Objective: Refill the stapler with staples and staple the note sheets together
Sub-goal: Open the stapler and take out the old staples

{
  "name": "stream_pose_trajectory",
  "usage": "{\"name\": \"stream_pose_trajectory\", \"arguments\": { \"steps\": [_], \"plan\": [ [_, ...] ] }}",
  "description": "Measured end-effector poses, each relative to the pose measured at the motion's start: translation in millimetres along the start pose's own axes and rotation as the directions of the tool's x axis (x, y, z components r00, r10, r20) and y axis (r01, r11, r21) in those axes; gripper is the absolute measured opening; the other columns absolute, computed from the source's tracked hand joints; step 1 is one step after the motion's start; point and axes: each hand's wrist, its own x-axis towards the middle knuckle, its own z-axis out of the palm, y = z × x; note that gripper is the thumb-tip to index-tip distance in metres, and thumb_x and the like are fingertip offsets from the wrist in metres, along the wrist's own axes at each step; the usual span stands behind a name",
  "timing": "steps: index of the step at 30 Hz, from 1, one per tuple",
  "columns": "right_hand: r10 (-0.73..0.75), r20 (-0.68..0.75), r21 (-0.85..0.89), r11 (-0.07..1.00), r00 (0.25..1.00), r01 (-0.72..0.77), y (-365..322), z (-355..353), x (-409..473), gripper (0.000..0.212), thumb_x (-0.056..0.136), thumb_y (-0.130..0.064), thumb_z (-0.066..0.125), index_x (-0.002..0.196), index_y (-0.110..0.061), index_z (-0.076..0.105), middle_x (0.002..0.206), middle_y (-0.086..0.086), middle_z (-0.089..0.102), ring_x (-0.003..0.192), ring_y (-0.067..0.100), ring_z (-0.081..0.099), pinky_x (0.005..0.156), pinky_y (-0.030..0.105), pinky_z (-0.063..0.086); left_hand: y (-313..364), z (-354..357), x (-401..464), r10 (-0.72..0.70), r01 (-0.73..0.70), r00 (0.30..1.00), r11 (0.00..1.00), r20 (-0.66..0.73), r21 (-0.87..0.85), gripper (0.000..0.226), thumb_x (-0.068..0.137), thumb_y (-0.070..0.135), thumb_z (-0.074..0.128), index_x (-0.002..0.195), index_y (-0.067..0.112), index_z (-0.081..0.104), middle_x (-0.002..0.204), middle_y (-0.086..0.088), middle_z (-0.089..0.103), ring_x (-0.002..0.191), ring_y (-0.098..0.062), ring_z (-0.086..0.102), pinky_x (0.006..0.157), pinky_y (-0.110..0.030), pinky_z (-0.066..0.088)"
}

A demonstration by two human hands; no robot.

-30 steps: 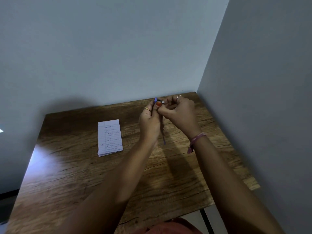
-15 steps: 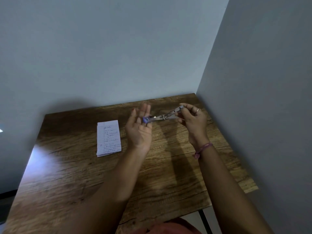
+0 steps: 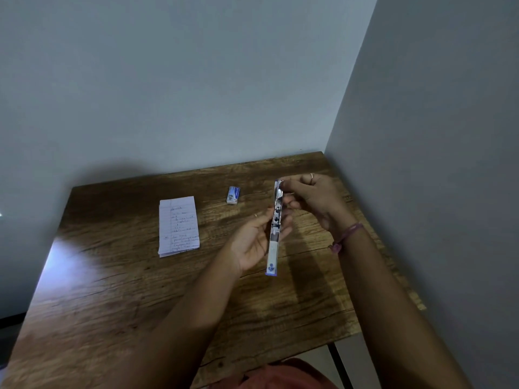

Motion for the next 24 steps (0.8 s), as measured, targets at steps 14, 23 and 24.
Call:
{"name": "stream_pose_trajectory", "arguments": {
  "steps": [14,23,24],
  "plan": [
    [-0.513,0.029,-0.537,0.716,0.858,0.447,29,-12,-13,0.021,0.091,-0.015,0.060,0.105,-0.031,0.065,0.093,-0.018,0.067,0.082,-0.003,0.063,0.067,0.011,0.049,10,10,-5,0.060,-0.065,0.996,0.995,-0.062,-0.082,0.014,0.079,0.005,0.064,0.085,-0.005,0.072,0.084,-0.018,0.074,0.075,-0.019,0.074,0.067,-0.033,0.061],
    [-0.608,0.136,-0.738,0.464,0.782,0.489,32,-12,-5,0.022,0.091,-0.023,0.059,0.111,-0.023,0.067,0.097,-0.009,0.066,0.083,-0.003,0.058,0.070,0.002,0.039,10,9,-2,0.016,-0.020,0.996,0.999,-0.085,-0.044,0.016,0.071,0.011,0.069,0.075,-0.003,0.076,0.081,-0.017,0.075,0.075,-0.017,0.074,0.064,-0.029,0.060],
    [-0.604,0.138,-0.745,0.459,0.785,0.484,31,-12,-4,0.021,0.090,-0.023,0.059,0.110,-0.022,0.068,0.096,-0.009,0.067,0.083,-0.002,0.059,0.068,0.002,0.038,9,9,-2,0.006,-0.009,0.996,0.999,-0.089,-0.042,0.017,0.074,0.012,0.069,0.077,-0.004,0.076,0.082,-0.017,0.075,0.075,-0.017,0.074,0.064,-0.028,0.060]
  ]
}}
